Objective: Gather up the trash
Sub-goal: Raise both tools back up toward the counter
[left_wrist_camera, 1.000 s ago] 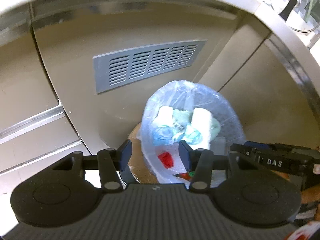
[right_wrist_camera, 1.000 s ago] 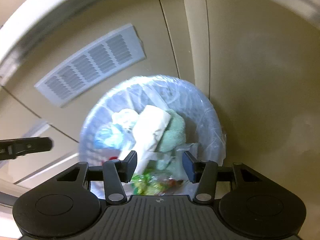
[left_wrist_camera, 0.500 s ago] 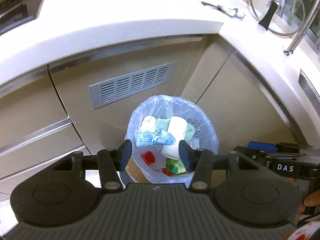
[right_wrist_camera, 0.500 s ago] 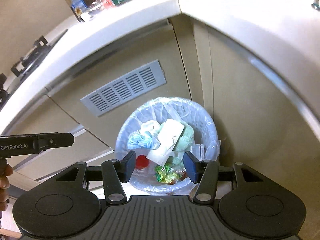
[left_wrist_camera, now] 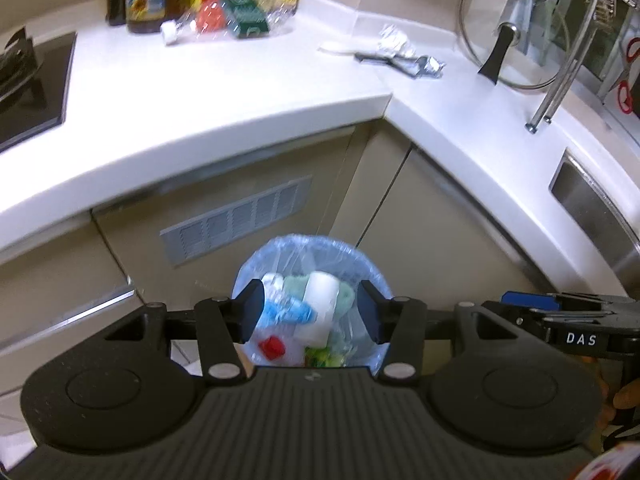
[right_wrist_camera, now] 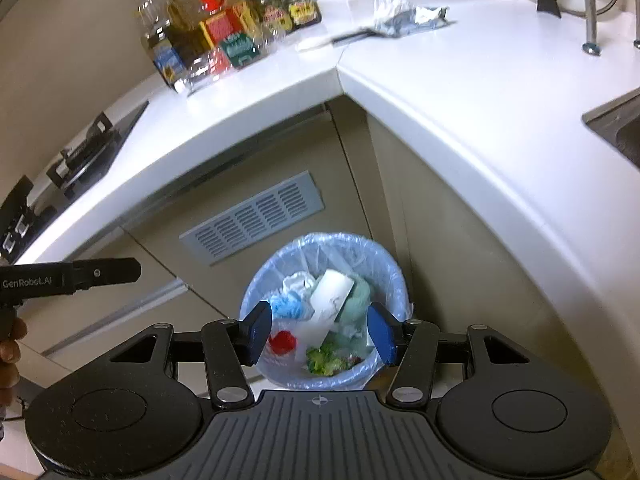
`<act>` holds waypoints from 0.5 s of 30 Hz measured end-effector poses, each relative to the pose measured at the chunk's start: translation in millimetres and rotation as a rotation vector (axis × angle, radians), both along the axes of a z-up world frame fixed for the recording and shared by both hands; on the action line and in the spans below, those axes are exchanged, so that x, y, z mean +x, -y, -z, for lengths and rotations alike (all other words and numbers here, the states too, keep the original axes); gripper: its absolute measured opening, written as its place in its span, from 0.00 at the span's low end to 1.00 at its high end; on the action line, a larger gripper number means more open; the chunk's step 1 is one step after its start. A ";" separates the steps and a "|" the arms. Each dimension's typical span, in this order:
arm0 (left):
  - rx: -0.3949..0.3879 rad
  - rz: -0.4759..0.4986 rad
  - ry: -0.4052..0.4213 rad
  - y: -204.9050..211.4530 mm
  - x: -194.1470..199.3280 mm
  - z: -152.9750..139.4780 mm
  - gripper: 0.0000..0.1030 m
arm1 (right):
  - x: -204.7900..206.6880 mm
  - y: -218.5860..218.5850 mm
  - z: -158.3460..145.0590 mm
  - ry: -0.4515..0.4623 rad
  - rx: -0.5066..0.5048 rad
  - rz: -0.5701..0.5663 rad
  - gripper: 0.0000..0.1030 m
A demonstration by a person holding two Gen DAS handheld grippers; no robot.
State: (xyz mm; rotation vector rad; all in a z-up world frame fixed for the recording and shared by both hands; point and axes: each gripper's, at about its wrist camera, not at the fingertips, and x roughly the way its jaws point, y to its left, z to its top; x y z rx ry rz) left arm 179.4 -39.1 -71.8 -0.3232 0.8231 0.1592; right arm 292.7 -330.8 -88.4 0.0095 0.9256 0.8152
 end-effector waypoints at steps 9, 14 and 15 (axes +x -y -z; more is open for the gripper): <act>0.022 0.088 0.090 -17.6 45.8 -27.3 0.46 | 30.6 6.1 -34.2 0.071 0.058 0.112 0.52; 0.037 0.147 0.129 -34.3 85.0 -42.6 0.46 | 58.1 0.2 -50.6 0.099 0.080 0.207 0.52; 0.041 0.158 0.136 -37.6 93.3 -45.8 0.46 | 63.5 -1.8 -52.9 0.104 0.084 0.223 0.52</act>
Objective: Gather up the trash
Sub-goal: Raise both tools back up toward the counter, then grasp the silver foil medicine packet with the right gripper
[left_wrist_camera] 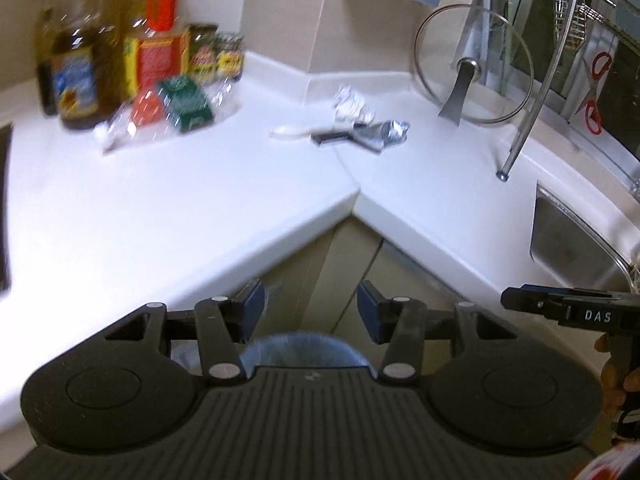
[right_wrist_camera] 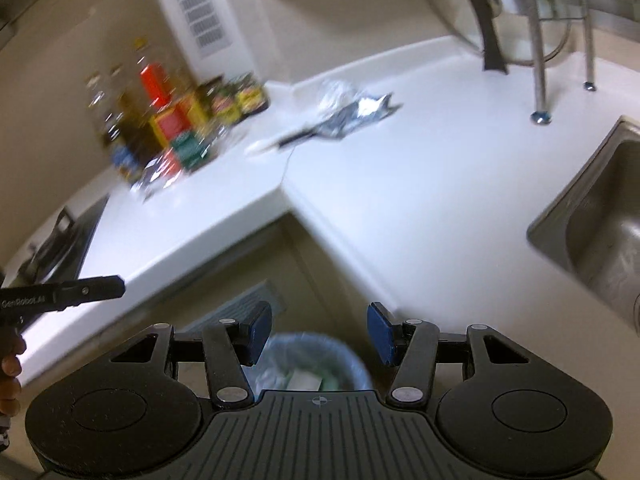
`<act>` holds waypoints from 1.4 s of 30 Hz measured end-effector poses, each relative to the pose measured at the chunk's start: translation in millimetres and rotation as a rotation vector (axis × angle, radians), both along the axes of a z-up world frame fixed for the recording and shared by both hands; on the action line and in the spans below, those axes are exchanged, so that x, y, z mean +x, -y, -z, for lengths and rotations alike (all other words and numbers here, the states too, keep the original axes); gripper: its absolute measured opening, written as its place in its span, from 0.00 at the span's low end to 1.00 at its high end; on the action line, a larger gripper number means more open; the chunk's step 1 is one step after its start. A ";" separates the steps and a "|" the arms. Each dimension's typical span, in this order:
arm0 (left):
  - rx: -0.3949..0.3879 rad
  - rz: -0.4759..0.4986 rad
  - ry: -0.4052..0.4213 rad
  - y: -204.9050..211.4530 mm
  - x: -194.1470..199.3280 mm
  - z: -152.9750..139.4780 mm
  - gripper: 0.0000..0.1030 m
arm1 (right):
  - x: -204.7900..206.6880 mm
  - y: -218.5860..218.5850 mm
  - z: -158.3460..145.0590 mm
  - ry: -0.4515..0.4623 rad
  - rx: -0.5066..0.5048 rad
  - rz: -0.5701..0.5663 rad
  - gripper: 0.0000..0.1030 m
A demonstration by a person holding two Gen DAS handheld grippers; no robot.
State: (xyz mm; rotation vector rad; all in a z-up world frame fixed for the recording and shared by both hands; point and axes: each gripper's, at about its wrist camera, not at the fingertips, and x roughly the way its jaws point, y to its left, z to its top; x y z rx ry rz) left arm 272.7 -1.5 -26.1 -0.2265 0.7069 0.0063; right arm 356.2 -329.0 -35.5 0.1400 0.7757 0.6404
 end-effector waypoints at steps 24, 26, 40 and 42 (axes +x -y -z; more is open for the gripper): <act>0.063 0.113 0.070 -61.4 168.4 -14.1 0.46 | 143.9 -81.4 -10.5 -0.012 0.098 0.169 0.52; 0.065 0.117 0.066 -63.1 178.7 -12.4 0.46 | 155.7 -89.0 -9.7 -0.019 0.112 0.178 0.52; 0.082 0.149 0.042 -68.7 228.6 5.7 0.46 | 230.4 -114.1 25.0 -0.163 0.245 0.349 0.52; 0.084 0.154 0.039 -69.3 232.7 9.0 0.46 | 232.1 -114.4 26.6 -0.159 0.262 0.357 0.51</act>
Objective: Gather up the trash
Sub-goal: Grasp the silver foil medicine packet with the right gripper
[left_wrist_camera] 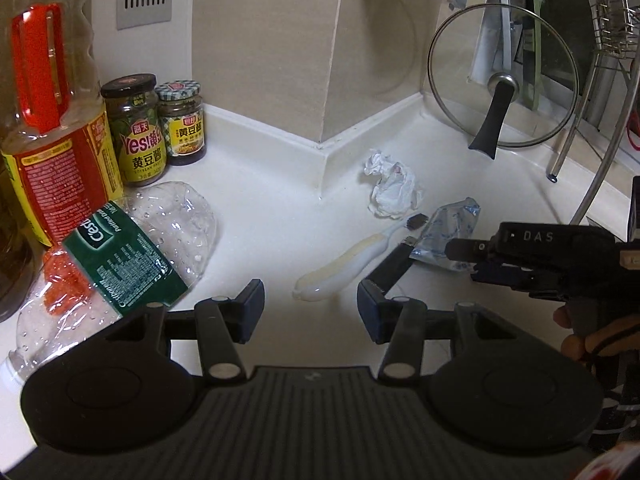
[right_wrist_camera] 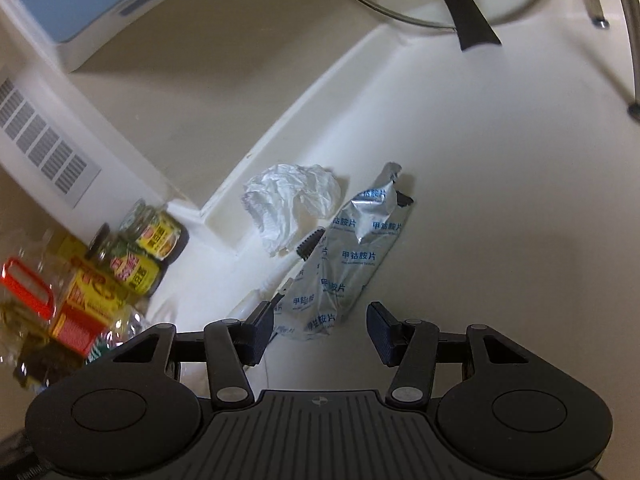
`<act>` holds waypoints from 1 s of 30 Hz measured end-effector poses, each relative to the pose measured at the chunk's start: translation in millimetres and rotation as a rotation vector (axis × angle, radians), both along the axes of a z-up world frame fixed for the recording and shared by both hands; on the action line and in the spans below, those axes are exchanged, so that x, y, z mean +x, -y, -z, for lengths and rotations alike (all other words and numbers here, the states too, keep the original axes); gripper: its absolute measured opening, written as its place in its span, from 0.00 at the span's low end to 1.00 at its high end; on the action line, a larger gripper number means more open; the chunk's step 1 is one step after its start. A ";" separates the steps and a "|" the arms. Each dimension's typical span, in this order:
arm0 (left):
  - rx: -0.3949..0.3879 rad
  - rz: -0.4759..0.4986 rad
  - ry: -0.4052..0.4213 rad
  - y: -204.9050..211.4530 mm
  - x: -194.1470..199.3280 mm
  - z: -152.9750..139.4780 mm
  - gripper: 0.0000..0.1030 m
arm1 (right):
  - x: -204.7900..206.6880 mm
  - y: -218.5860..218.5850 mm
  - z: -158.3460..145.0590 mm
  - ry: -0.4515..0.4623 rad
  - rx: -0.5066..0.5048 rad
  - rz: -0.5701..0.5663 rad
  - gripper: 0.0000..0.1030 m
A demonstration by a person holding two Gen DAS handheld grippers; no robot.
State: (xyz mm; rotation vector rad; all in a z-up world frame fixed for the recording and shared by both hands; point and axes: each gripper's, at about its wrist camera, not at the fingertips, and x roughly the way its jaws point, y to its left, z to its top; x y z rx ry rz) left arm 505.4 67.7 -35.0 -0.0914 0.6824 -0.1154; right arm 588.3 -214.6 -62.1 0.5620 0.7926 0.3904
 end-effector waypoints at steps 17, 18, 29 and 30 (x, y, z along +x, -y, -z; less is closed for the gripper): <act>0.090 0.116 -0.040 17.4 41.7 22.3 0.46 | -8.0 57.8 -9.2 -0.017 -0.059 -0.107 0.18; 0.100 0.127 -0.042 19.0 44.8 23.7 0.46 | -10.2 63.2 -9.9 -0.020 -0.074 -0.134 0.18; 0.102 0.173 -0.085 24.6 62.1 36.5 0.40 | -36.8 95.1 -20.5 -0.027 -0.259 -0.265 0.18; 0.102 0.177 -0.087 25.3 62.1 37.0 0.36 | -38.3 96.3 -21.8 -0.028 -0.272 -0.255 0.19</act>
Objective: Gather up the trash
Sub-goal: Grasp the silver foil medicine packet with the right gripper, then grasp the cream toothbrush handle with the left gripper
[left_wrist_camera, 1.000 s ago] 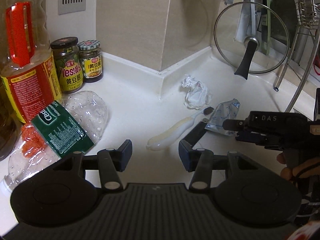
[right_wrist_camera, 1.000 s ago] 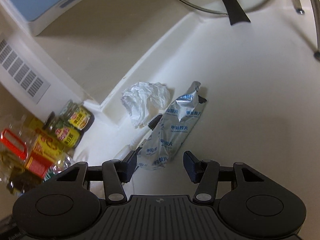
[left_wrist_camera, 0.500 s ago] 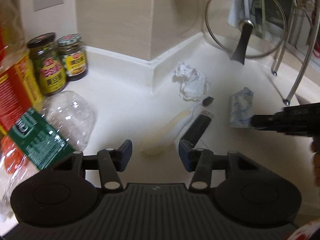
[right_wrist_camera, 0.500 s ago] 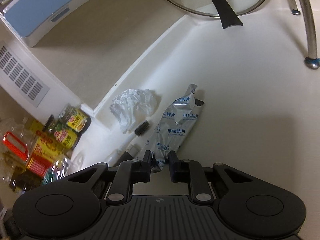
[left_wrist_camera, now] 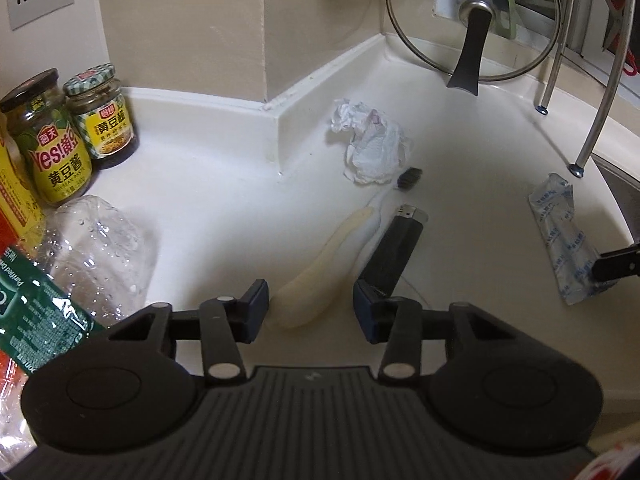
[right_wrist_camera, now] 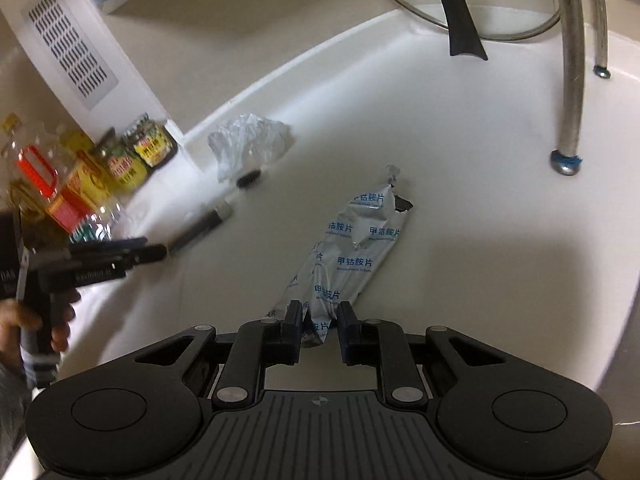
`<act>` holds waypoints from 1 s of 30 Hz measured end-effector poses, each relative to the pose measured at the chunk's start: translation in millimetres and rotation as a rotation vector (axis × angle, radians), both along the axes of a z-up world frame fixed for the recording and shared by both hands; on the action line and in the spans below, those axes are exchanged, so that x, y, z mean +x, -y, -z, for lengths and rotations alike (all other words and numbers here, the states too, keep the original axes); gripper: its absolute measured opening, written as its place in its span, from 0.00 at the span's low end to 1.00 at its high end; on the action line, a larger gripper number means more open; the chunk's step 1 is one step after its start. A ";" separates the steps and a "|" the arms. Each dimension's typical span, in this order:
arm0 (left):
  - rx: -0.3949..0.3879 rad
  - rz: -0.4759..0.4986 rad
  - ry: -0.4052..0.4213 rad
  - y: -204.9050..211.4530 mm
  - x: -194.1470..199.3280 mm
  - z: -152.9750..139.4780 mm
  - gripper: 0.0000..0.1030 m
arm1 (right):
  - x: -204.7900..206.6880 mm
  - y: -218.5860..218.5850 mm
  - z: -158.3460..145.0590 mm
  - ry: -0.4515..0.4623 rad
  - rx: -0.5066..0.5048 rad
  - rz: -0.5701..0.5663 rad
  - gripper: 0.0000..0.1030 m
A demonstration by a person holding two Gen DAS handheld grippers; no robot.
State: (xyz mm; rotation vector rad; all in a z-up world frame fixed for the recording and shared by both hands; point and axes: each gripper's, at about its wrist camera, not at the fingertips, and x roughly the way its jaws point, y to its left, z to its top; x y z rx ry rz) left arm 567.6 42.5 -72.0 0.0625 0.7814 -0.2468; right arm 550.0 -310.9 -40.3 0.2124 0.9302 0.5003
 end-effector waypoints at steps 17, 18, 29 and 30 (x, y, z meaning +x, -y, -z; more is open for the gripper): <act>-0.080 -0.063 -0.017 15.3 -32.3 0.2 0.28 | 16.2 -32.1 -3.8 0.112 -0.139 0.260 0.65; -0.088 -0.061 -0.021 15.8 -33.6 0.1 0.27 | 18.8 -34.8 -1.3 0.112 -0.155 0.269 0.65; -0.110 -0.038 -0.029 28.7 -35.4 -0.4 0.25 | 18.3 -40.3 12.0 0.160 -0.258 0.197 0.50; -0.110 -0.027 -0.029 31.9 -36.6 -0.4 0.25 | 16.3 -39.2 11.8 0.165 -0.265 0.185 0.49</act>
